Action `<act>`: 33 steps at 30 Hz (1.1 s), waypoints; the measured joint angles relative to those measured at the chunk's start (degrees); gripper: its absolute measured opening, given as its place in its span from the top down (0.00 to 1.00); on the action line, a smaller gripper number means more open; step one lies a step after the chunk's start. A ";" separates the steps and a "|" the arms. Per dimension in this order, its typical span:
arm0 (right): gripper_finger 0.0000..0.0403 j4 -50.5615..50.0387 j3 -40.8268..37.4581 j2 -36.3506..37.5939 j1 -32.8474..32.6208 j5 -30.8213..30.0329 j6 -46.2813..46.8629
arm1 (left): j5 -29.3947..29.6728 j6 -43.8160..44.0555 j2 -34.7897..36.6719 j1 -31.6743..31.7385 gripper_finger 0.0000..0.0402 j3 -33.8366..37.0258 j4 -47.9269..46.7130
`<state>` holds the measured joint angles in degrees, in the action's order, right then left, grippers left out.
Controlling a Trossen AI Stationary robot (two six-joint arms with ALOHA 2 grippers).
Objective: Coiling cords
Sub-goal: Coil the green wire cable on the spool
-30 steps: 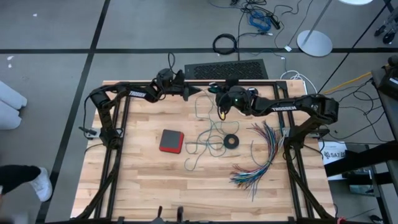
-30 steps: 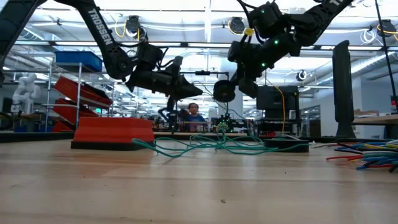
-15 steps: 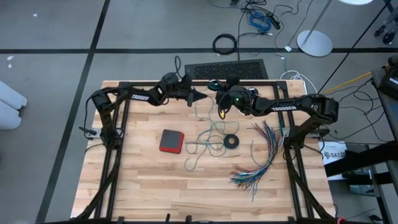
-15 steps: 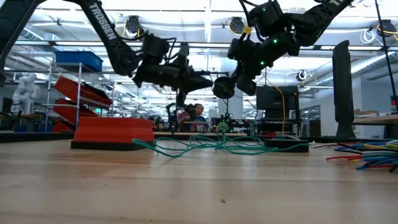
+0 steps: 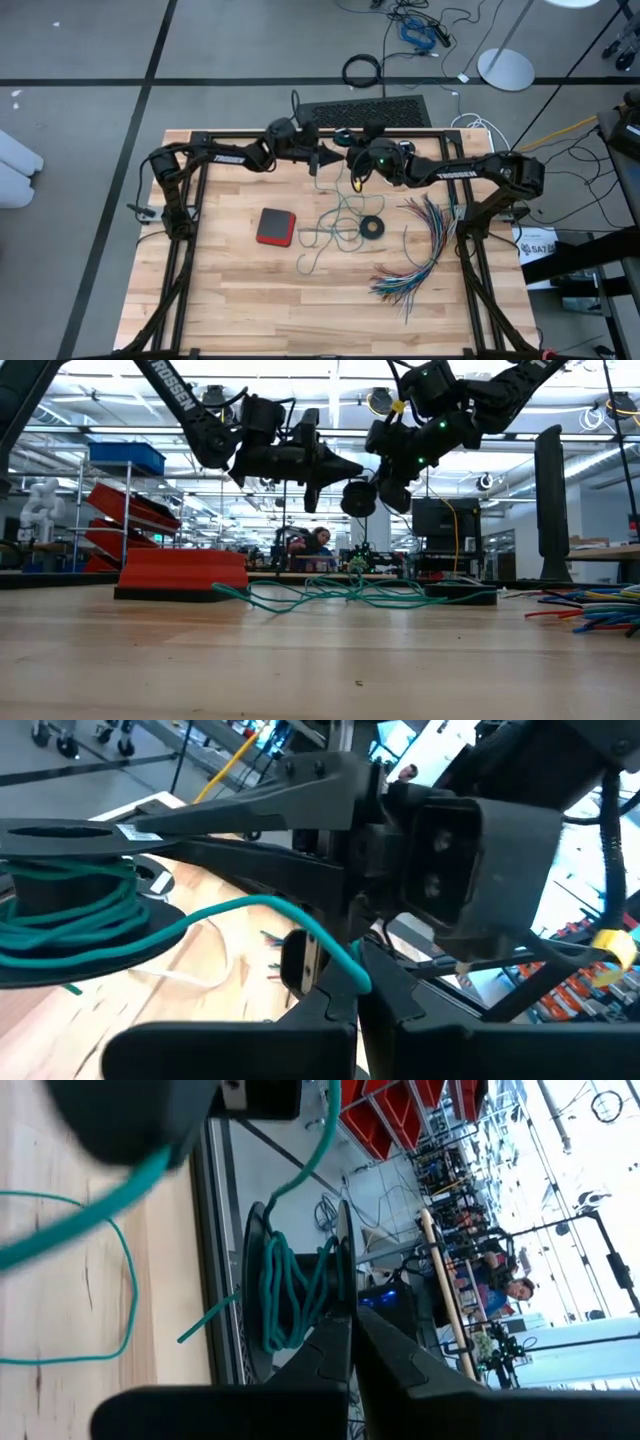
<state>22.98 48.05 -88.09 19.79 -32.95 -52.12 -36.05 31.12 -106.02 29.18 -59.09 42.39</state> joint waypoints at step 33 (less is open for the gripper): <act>1.00 5.63 -0.04 0.04 -1.90 9.95 9.33 | 12.08 -15.35 0.00 -3.41 1.00 0.02 -16.67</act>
<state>28.61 48.01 -88.05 17.89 -23.00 -42.78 -23.98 15.77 -106.02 25.77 -59.07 25.73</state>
